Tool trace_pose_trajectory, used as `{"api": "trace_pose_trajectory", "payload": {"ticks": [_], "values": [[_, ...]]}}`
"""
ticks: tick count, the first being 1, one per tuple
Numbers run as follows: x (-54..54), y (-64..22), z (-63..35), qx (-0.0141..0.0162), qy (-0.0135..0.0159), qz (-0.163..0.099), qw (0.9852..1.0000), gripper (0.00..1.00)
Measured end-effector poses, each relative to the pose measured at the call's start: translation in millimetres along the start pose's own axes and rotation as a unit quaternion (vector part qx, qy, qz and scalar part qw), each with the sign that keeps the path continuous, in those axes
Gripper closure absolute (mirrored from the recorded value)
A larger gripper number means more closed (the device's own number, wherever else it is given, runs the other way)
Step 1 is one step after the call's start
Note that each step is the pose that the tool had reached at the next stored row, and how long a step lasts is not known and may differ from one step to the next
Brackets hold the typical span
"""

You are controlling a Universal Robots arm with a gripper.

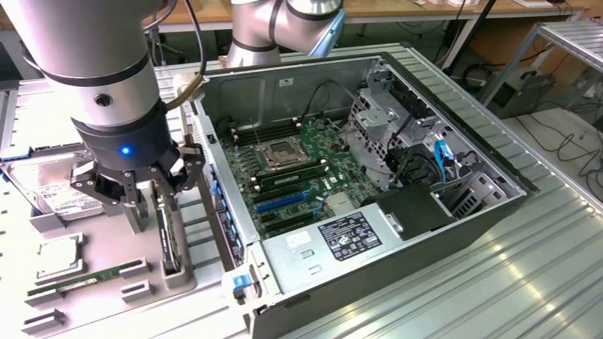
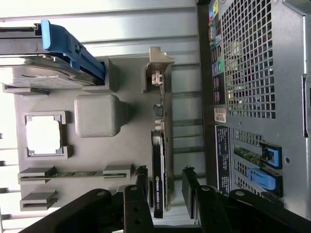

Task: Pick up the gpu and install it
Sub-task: 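Pick up the gpu and move the gpu toward the slot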

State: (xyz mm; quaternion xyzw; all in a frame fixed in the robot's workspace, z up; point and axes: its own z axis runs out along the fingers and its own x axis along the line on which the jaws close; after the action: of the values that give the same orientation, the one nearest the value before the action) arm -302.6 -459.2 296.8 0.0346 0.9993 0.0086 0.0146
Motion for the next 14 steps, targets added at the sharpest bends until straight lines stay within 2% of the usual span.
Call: {"api": "trace_pose_trajectory", "payload": {"ticks": [14], "values": [[3.1, -2.3, 8.8, 0.0, 0.0, 0.0, 1.0, 0.58]]}}
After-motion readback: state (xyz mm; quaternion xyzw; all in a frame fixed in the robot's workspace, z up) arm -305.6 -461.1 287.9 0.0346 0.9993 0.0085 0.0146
